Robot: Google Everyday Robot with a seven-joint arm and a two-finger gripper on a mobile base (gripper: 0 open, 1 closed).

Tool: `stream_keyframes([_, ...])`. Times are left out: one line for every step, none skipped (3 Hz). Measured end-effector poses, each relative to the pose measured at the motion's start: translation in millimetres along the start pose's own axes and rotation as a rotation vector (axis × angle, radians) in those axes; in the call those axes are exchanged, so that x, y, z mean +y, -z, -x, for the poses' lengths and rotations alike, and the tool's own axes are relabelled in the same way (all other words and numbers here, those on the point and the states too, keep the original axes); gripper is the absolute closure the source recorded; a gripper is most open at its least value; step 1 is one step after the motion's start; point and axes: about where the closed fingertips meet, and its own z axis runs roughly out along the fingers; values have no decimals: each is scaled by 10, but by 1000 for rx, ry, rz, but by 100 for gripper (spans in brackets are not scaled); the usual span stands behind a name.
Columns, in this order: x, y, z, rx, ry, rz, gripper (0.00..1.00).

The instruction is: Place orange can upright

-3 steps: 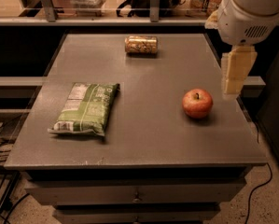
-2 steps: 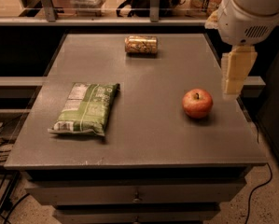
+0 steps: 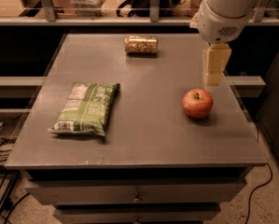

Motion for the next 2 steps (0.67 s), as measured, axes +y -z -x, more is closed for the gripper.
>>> stream_keyframes([-373, -224, 61, 27, 39, -27, 0])
stream_keyframes([-752, -380, 100, 45, 58, -61, 0])
